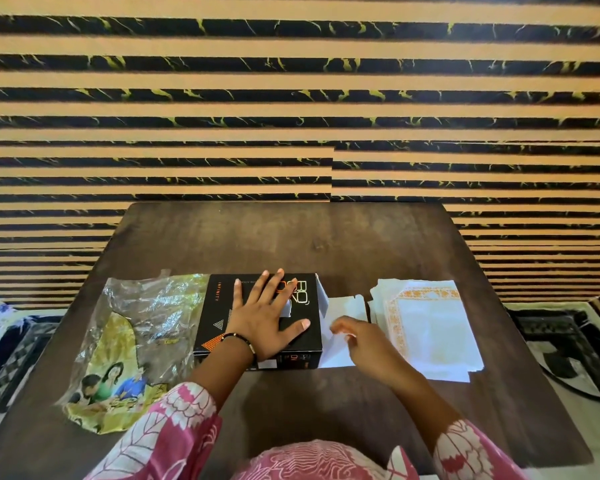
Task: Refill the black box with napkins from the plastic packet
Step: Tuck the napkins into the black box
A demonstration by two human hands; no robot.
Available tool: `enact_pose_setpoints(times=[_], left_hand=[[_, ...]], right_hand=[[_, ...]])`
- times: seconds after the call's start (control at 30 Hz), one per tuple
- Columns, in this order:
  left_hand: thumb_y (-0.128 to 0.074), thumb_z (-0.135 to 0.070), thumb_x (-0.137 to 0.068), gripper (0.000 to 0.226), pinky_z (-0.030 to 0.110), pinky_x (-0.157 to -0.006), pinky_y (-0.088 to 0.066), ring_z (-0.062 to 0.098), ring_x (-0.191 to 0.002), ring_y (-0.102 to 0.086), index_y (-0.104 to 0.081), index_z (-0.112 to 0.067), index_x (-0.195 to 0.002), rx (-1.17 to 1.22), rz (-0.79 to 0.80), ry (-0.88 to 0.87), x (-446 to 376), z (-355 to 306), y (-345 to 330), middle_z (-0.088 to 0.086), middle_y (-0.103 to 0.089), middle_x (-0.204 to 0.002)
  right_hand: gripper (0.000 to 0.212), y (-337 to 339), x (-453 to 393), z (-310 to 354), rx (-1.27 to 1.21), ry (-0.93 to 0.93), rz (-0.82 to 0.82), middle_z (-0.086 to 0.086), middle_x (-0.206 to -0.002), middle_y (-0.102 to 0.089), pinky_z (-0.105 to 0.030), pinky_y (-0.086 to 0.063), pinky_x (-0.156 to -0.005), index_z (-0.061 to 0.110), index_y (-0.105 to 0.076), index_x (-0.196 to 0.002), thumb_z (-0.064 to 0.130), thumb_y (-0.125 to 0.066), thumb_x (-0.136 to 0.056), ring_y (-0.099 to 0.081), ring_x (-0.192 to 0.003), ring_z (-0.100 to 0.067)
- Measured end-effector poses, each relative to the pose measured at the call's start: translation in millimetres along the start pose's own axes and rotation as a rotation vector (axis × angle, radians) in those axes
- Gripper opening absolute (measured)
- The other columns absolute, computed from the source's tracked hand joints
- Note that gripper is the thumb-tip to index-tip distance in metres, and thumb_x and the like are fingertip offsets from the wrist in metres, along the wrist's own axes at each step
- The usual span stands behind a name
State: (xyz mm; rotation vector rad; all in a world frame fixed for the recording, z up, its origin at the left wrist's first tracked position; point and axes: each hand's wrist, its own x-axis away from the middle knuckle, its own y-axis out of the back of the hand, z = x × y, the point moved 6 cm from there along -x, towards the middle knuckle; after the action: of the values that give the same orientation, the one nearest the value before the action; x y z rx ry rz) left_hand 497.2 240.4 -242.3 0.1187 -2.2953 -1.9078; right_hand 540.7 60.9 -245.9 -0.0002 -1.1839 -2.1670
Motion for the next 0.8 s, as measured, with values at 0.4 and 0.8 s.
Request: enact_pose_setpoints(times=[0.4,0.8], left_hand=[[-0.007,-0.084,-0.067,0.089,0.06,-0.112,0.009,0.018,-0.144,0.01,0.002,-0.04,-0.143,0.004,-0.001,0.001,-0.4,-0.2,0.2,-0.008,0.006,-0.158],[-0.04,-0.09,-0.055,0.118,0.067,-0.107,0.012,0.028,-0.141,0.024,0.013,-0.032,-0.143,-0.151,0.141,-0.157,10.3,-9.0,1.3,0.0,0.021,-0.155]], right_hand=[[0.042,-47.1,31.5,15.3,-0.299,0.0,0.325,-0.005,-0.122,-0.062,0.002,-0.04,-0.068,0.007,-0.058,-0.122,-0.009,-0.044,-0.086,-0.058,-0.095,-0.007],[0.03,-22.9,5.8,-2.1,-0.542,-0.232,0.003,-0.012,-0.084,-0.068,-0.009,-0.047,-0.054,0.013,-0.067,-0.065,-0.003,-0.052,-0.087,-0.068,-0.079,-0.023]])
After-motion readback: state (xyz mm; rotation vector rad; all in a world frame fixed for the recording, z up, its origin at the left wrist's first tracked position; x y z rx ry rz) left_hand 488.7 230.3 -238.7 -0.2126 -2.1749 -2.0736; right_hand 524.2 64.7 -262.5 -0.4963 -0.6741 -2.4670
